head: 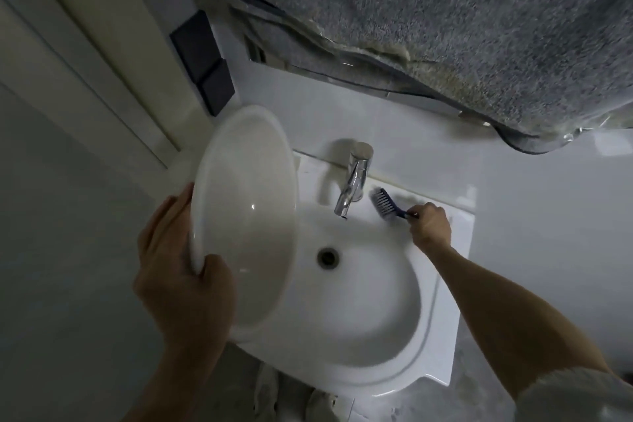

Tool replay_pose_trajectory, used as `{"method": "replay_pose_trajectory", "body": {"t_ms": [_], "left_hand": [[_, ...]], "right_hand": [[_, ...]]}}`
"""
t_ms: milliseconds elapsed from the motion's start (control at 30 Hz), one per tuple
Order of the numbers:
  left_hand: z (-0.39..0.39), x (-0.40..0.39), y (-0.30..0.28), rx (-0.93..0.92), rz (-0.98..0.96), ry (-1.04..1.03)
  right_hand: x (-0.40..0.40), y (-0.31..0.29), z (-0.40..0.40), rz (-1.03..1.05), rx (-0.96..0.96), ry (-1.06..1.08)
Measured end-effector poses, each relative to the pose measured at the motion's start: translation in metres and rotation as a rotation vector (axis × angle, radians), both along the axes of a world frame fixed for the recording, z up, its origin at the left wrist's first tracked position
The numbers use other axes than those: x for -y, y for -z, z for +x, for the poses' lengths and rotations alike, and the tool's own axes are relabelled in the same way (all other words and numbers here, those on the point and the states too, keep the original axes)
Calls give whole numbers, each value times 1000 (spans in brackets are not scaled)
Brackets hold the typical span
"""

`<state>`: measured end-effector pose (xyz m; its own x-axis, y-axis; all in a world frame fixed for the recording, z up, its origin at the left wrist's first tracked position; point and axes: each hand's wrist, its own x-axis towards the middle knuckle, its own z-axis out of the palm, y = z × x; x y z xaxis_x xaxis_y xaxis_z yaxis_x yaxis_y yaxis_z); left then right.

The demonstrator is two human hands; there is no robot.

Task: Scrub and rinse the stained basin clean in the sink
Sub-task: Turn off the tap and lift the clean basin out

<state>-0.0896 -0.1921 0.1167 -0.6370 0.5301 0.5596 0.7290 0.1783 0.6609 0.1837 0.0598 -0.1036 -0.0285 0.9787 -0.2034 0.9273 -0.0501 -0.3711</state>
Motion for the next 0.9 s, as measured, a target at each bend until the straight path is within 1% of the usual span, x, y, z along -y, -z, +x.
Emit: {"method": "replay_pose_trajectory", "body": {"t_ms": [67,133,167,200,267,300,333,367,400,467,500,567,600,700,800,900], "left_hand": [[0,2,-2,51,20,-13],[-4,5,0,109,33,-6],[-7,7,3,144,42,2],[-9,9,5,189,54,11],[-12,13,7,293,80,32],[-13,15,7,358,93,42],[-14,20,5,431,108,54],[-15,23,4,501,117,64],[-16,27,3,565,123,69],[-21,39,3,661,113,64],[-25,46,3,703,110,56],[-35,56,11,777,113,46],[-42,63,16,816,116,47],[-58,73,40,909,76,33],[-63,80,62,1003,-36,8],[-69,76,91,1062,-191,9]], "right_hand": [[3,0,-6,-5,68,54],[12,-4,-17,37,144,91],[20,-6,-22,81,159,103],[29,-8,-28,129,133,107],[54,-13,-40,178,-22,85],[68,-13,-46,163,-110,55],[85,-14,-52,103,-193,40],[100,-20,-59,2,-275,51],[116,-28,-66,-145,-389,87],[146,-43,-82,-458,-729,192],[158,-49,-87,-539,-848,220],[179,-52,-92,-568,-942,250],[190,-51,-92,-540,-942,284],[209,-46,-82,-428,-839,412],[224,-51,-70,-376,-767,464],[232,-59,-55,-345,-693,515]]}}
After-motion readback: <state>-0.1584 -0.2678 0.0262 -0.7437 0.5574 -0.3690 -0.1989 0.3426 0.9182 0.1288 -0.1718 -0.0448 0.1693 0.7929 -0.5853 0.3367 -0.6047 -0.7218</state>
